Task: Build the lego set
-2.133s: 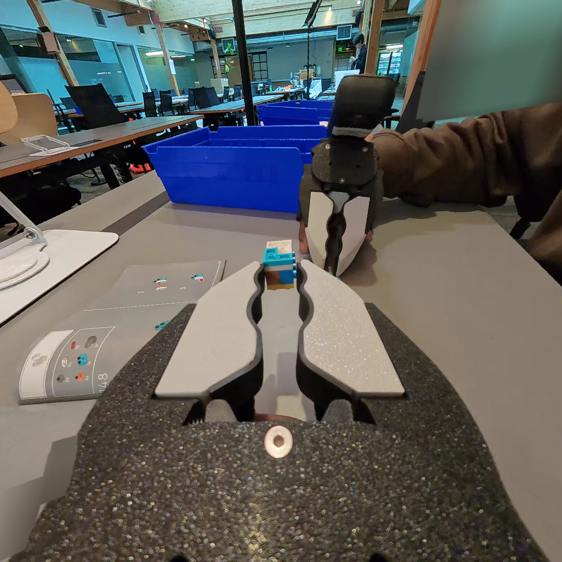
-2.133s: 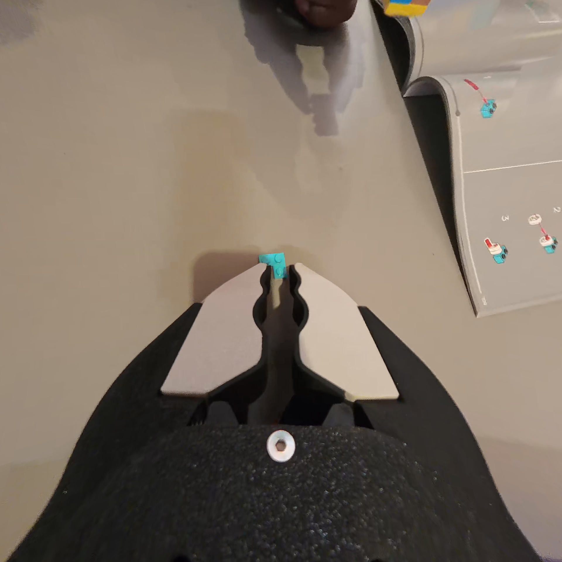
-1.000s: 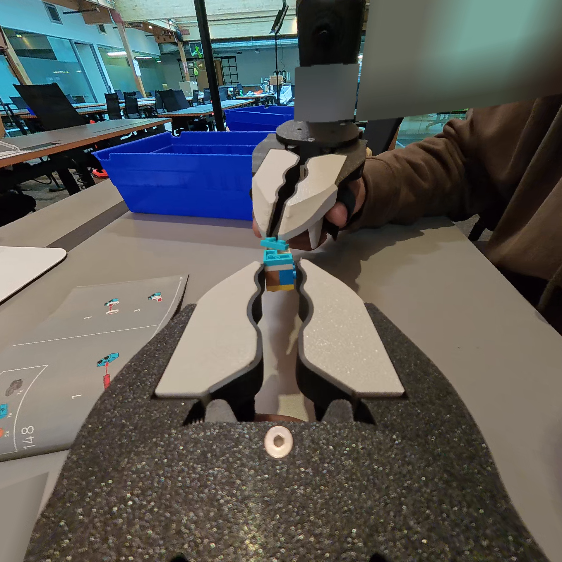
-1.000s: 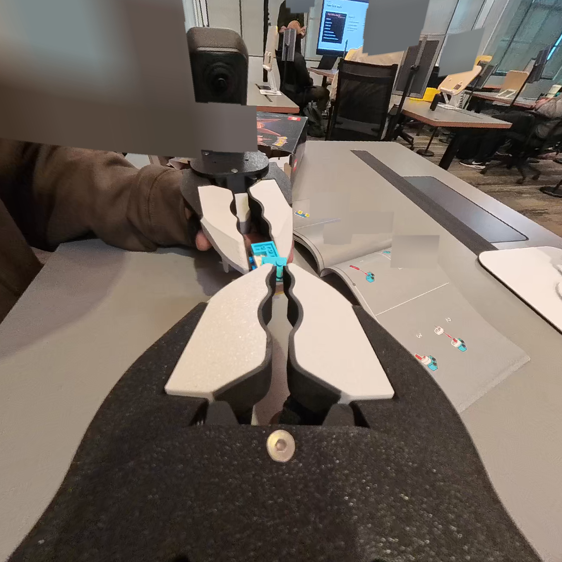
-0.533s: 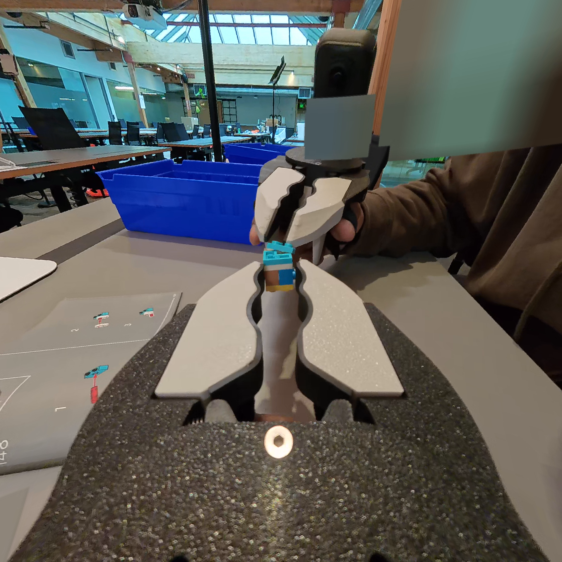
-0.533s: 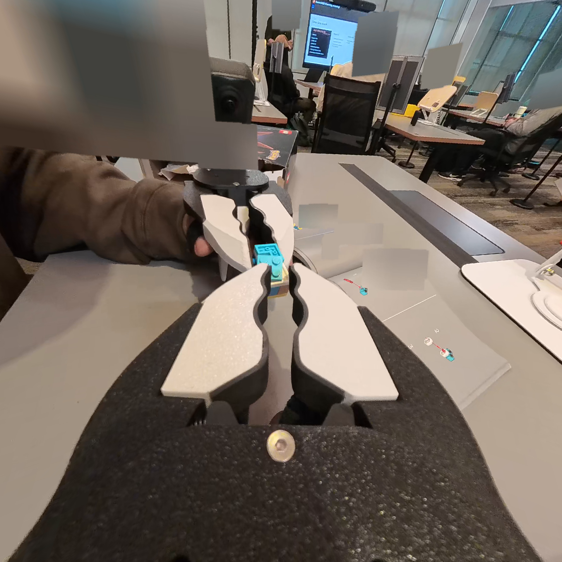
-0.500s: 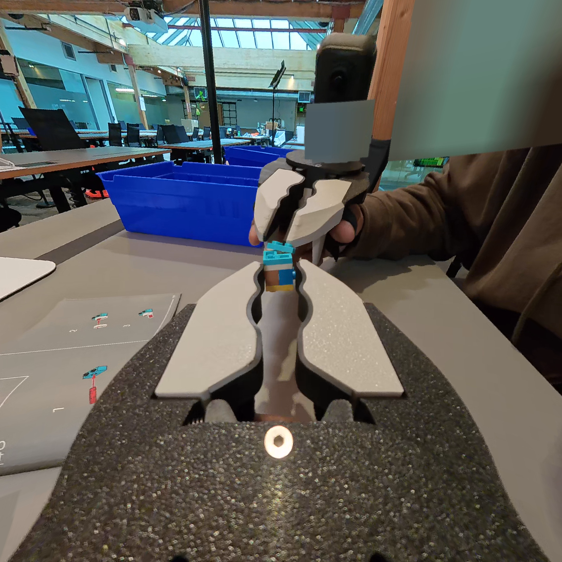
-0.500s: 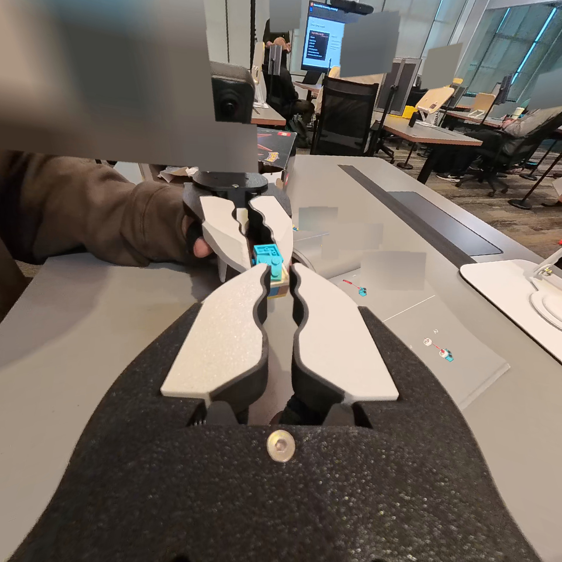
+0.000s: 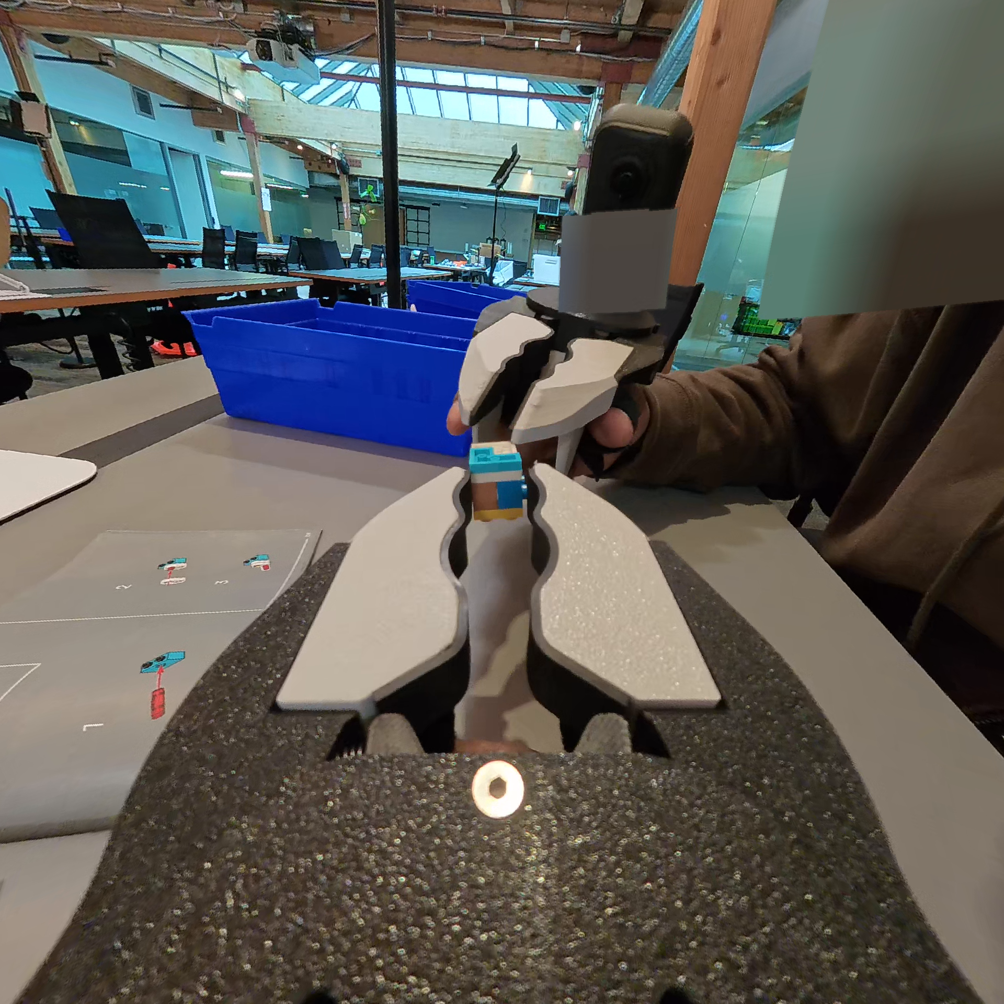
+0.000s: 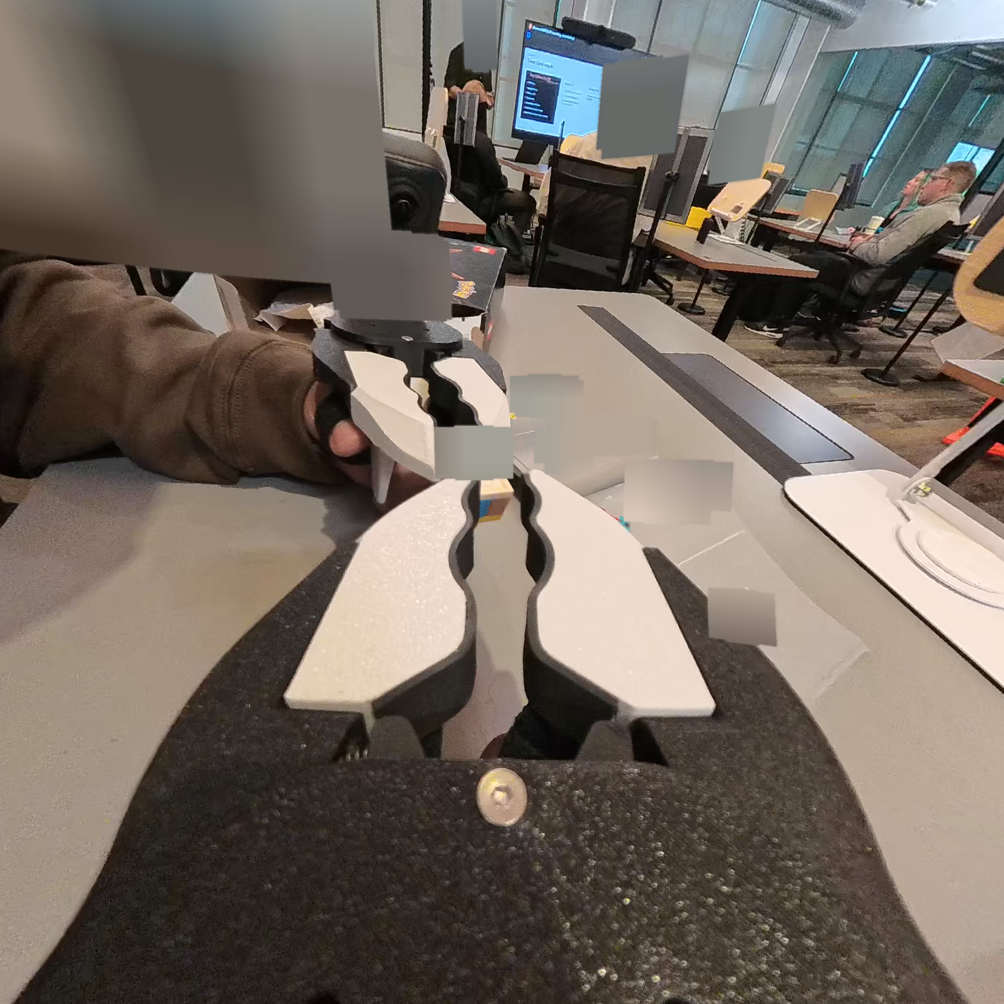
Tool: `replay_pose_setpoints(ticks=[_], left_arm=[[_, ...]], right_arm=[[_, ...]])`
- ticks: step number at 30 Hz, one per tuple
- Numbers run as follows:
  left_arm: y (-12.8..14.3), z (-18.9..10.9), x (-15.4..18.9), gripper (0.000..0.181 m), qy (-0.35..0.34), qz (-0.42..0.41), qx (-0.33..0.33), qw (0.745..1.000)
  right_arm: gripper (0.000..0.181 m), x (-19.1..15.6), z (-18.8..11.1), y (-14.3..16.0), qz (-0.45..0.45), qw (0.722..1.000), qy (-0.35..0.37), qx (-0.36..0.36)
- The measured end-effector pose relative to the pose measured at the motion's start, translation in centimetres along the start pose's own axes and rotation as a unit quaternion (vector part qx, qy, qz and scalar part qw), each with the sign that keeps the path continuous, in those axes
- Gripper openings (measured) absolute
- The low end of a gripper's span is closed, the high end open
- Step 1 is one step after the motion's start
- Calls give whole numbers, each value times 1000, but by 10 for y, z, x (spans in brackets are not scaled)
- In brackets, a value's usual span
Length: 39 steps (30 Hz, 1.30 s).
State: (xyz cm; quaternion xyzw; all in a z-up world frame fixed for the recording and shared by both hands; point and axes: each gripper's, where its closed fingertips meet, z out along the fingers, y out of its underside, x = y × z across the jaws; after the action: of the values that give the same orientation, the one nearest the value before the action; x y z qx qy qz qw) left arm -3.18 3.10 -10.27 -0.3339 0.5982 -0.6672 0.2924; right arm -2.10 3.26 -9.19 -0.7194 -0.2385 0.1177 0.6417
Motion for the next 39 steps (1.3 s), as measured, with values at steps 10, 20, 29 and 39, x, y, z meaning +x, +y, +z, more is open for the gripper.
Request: replay_pose_setpoints(ticks=[10, 20, 29, 39], left_arm=[[0, -10, -17, 19, -44, 8, -6, 999], [6, -8, -7, 19, -20, 26, -32, 999], [8, -8, -4, 19, -20, 45, -46, 998], [2, -14, -11, 19, -38, 58, -42, 997]], right_arm=[[15, -16, -41, 56, 27, 990, -6, -135], [21, -79, -15, 109, -30, 953, -104, -284], [37, -78, 2, 112, -29, 942, -138, -305], [16, -73, 10, 102, -14, 945, -147, -292]])
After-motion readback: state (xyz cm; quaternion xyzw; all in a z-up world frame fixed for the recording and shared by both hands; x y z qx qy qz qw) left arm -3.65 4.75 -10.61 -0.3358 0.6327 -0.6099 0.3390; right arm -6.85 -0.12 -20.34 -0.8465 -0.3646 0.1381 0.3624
